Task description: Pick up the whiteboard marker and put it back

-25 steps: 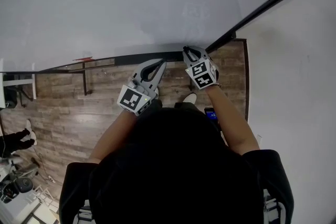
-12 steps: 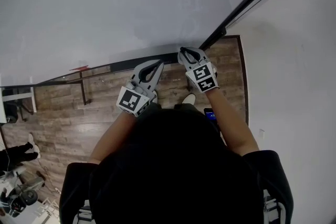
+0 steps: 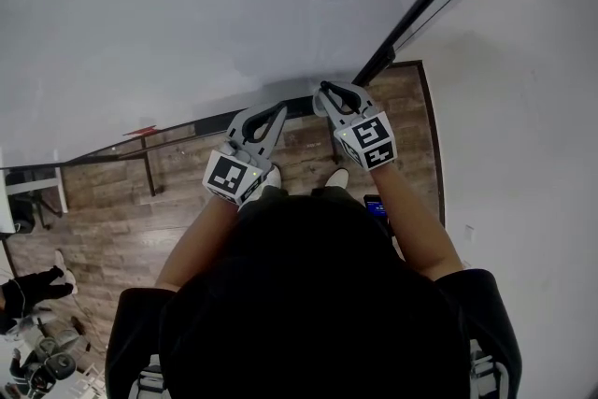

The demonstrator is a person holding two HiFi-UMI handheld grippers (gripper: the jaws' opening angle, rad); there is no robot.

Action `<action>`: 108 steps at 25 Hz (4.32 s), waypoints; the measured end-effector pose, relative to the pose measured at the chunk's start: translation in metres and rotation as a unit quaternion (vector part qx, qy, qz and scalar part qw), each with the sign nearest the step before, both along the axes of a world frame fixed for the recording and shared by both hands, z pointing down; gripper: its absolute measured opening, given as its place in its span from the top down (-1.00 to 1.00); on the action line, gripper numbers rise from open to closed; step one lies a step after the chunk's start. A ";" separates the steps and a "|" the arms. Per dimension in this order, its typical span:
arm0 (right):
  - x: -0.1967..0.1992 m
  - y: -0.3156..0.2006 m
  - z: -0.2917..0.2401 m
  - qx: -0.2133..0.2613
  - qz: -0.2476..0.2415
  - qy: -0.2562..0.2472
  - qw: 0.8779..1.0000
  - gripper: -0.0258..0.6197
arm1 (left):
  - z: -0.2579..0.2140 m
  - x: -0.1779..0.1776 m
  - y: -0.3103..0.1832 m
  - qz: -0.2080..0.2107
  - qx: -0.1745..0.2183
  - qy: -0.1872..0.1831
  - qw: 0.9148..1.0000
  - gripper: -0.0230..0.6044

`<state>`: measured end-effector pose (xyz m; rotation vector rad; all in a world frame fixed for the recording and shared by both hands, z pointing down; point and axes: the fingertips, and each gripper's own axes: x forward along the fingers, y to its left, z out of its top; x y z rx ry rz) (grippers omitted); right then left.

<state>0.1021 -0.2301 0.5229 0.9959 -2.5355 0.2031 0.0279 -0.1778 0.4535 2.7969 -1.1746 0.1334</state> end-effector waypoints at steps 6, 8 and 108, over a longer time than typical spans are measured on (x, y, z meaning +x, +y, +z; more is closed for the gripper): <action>0.000 0.009 -0.048 0.023 -0.002 -0.038 0.999 0.73 | -0.024 0.002 0.002 0.009 0.017 -0.005 1.000 0.92; 0.000 0.009 -0.062 0.029 -0.003 -0.050 0.998 0.73 | -0.029 0.003 0.000 0.015 0.022 0.001 1.000 0.92; 0.010 0.013 -0.042 0.049 -0.022 -0.068 0.996 0.73 | -0.008 0.017 0.011 0.025 0.034 0.014 0.999 0.92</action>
